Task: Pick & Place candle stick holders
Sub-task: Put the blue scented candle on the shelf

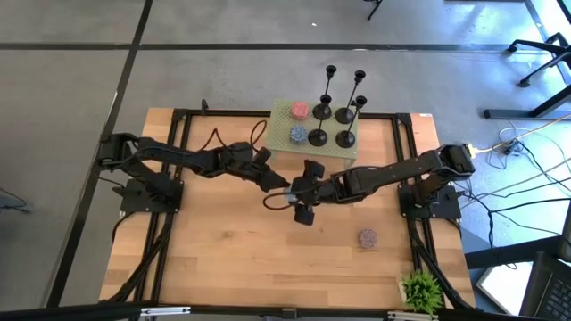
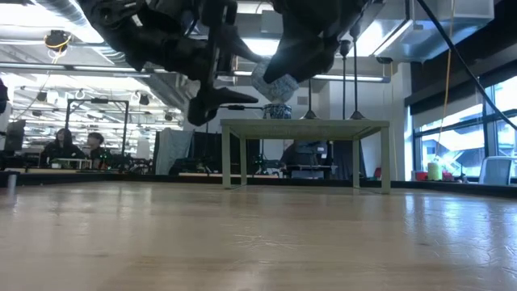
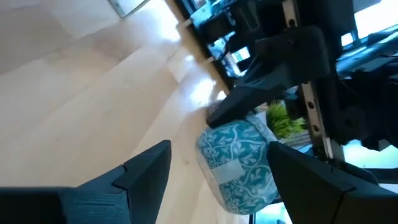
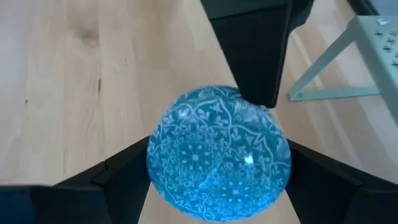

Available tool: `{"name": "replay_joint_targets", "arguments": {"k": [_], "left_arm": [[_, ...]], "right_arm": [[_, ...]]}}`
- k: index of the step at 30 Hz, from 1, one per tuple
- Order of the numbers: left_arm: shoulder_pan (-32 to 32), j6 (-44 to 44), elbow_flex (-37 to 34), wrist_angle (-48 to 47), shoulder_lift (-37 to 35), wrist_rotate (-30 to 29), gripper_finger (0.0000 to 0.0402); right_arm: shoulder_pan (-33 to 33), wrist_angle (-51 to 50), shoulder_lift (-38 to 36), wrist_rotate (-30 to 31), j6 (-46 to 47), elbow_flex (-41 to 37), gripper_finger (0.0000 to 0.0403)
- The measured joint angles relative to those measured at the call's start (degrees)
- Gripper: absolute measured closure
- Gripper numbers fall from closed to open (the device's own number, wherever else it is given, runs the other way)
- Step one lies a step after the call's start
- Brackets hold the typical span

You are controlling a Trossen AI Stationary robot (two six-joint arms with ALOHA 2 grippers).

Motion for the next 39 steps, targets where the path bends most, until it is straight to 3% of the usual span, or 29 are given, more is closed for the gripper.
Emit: {"name": "replay_joint_targets", "arguments": {"k": [18,39], "left_arm": [[-1.1,-1.2,0.1,-0.2,-0.2,2.6,0.0137],[-1.2,0.1,0.1,0.9,-0.2,-2.4,0.0137]], "right_arm": [[-0.3,-1.9,0.0,0.6,2.8,0.0,0.0086],[-3.2,5.4,0.0,-3.0,-1.1,0.0,0.0086]]}}
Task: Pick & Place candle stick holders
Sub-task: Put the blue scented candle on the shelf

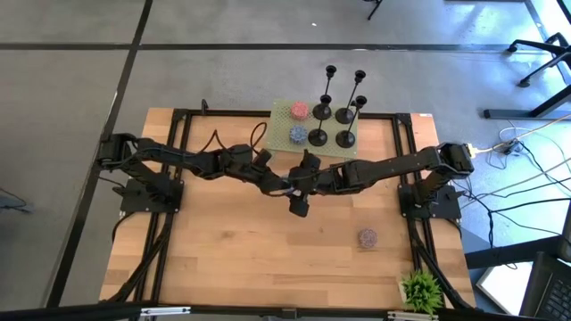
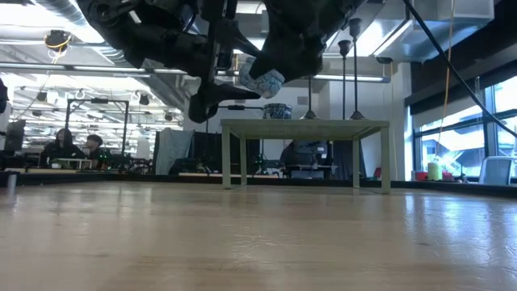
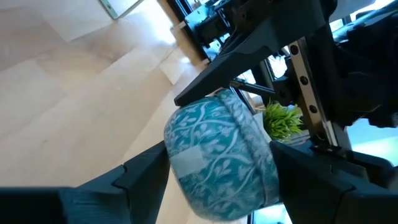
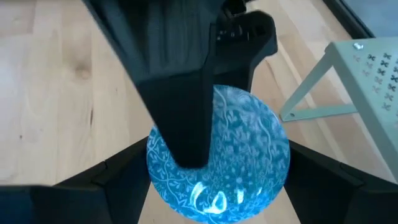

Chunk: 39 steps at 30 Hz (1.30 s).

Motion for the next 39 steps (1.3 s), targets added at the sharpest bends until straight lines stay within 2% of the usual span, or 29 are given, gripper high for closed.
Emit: {"name": "replay_joint_targets", "arguments": {"k": [8,14,18,31,39], "left_arm": [[0.3,0.7,0.0,0.6,0.0,0.0,0.014],[0.3,0.1,0.0,0.5,0.0,0.0,0.0174],[0.4,-0.4,0.0,0.6,0.0,-0.4,0.0191],[0.8,-2.9,0.0,0.3,0.0,0.2,0.0196],[1.2,-2.0,0.1,0.9,0.0,0.2,0.0197]], "right_arm": [[0.1,2.6,0.0,0.6,-2.5,0.0,0.0086],[0.1,2.6,0.1,1.5,-3.6,0.0,0.0086],[0.1,2.4,0.1,4.1,-5.7,0.0,0.0086],[0.1,2.3,0.1,2.2,-8.1,0.0,0.0086],[0.3,2.6,0.1,6.9,-11.3,0.0,0.0086]]}}
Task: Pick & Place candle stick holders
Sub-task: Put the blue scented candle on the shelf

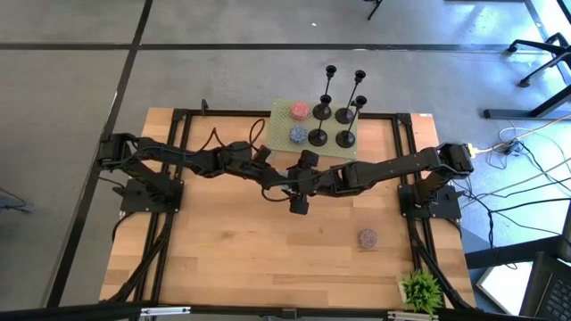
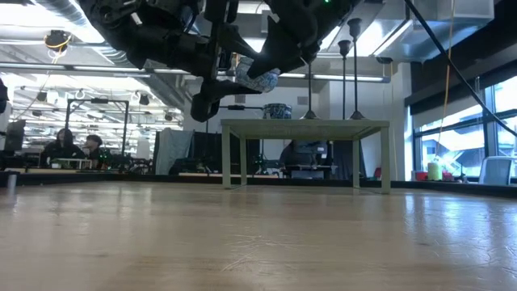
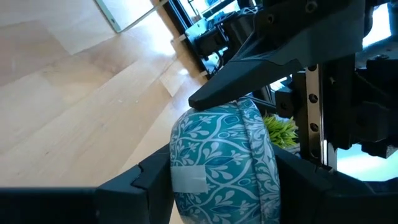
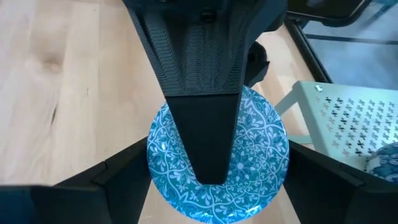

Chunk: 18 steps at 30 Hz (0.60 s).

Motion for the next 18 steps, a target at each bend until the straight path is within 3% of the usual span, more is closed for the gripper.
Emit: {"name": "replay_joint_targets", "arguments": {"k": [18], "left_arm": [[0.0,0.3,0.0,-0.2,-0.1,0.2,0.0197]], "right_arm": [[-0.2,0.5,0.0,-0.4,3.3,-0.1,0.0086]]}}
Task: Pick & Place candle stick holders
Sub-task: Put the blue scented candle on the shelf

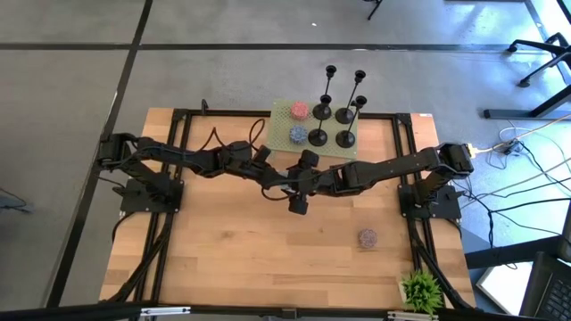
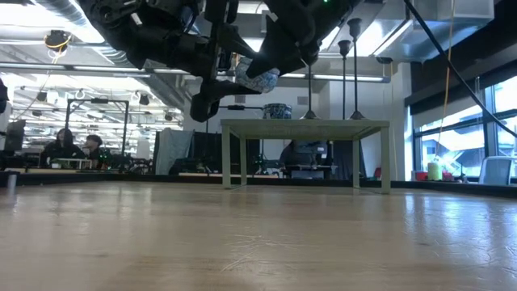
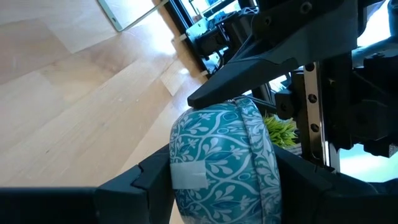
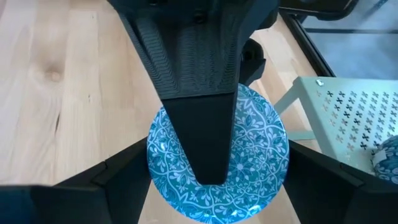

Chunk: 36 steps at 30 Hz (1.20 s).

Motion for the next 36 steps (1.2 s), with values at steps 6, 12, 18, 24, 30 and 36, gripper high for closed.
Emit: {"name": "replay_joint_targets", "arguments": {"k": [6,12,18,24,30,36], "left_arm": [[0.0,0.5,0.0,0.0,0.0,-0.3,0.0197],[0.0,0.5,0.0,0.0,0.0,-0.5,0.0197],[0.0,0.5,0.0,0.0,0.0,-0.6,0.0197],[0.0,0.4,0.0,0.1,0.1,-0.6,0.0197],[0.0,0.4,0.0,0.1,0.1,-0.6,0.0197],[0.0,0.4,0.0,0.1,0.1,-0.6,0.0197]], "right_arm": [[-0.1,-0.1,0.0,-0.3,-2.9,0.0,0.0086],[-0.6,0.0,0.0,-0.4,-3.2,0.0,0.0086],[-0.7,0.0,0.0,-0.5,-3.3,0.0,0.0086],[-0.7,0.0,0.0,-0.5,-3.3,0.0,0.0086],[-0.7,0.0,0.0,-0.4,-3.3,0.0,0.0086],[-0.6,-0.2,0.0,-0.4,-3.1,0.1,0.0086]]}}
